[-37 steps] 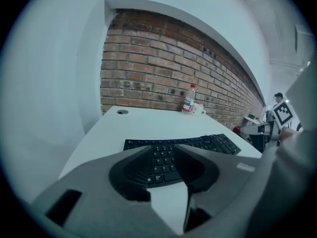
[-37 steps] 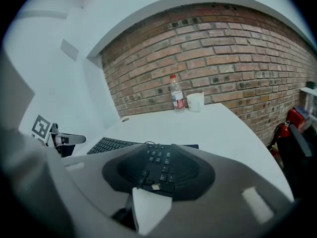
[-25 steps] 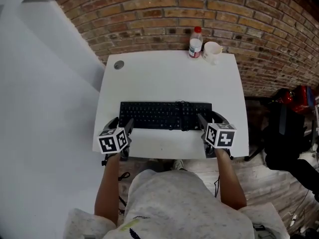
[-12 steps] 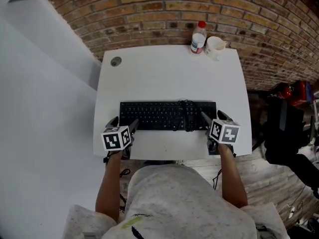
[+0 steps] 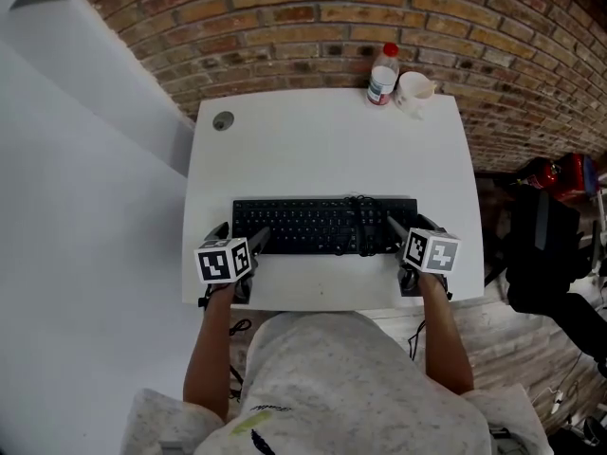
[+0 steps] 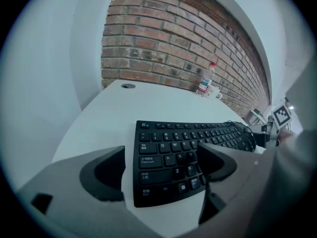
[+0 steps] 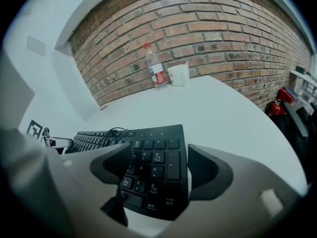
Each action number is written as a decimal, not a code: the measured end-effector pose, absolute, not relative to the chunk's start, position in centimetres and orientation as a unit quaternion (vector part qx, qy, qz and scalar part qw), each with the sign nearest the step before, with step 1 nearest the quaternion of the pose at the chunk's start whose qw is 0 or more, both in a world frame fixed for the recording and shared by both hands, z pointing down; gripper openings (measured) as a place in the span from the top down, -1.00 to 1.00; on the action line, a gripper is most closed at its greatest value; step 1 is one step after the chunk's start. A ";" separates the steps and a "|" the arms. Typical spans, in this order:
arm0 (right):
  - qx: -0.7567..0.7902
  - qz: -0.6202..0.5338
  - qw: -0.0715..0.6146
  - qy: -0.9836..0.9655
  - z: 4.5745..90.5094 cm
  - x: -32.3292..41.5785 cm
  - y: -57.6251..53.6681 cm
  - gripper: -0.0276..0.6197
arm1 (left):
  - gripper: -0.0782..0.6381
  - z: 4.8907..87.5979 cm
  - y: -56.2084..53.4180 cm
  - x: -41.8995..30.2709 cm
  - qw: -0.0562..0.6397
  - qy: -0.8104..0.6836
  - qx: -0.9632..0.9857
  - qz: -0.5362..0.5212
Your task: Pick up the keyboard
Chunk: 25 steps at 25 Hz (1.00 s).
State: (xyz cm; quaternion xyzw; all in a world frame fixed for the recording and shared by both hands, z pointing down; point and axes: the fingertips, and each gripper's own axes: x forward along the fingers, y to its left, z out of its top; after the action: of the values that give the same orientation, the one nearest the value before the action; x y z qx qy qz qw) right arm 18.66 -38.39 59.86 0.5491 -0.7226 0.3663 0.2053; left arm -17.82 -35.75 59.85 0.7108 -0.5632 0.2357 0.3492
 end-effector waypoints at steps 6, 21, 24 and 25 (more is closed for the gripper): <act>0.548 0.371 0.203 -0.722 59.9 18.5 -38.6 -0.19 | -0.46 60.4 -36.5 -18.1 0.366 -0.553 0.709 0.240; 0.543 0.391 0.200 -0.715 60.6 18.3 -39.2 -0.25 | -0.36 61.0 -37.4 -17.6 0.388 -0.518 0.723 0.241; 0.546 0.387 0.195 -0.717 60.6 18.3 -39.2 -0.26 | -0.36 61.0 -37.4 -17.6 0.387 -0.519 0.723 0.240; 0.547 0.386 0.195 -0.717 60.6 18.3 -39.2 -0.26 | -0.36 61.0 -37.4 -17.6 0.387 -0.519 0.723 0.240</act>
State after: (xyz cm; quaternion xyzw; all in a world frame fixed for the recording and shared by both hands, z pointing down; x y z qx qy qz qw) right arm 18.26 -39.16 60.61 0.5466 -0.7171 0.3861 0.1947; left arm -17.64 -37.39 60.96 0.7229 -0.5193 0.2401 0.3873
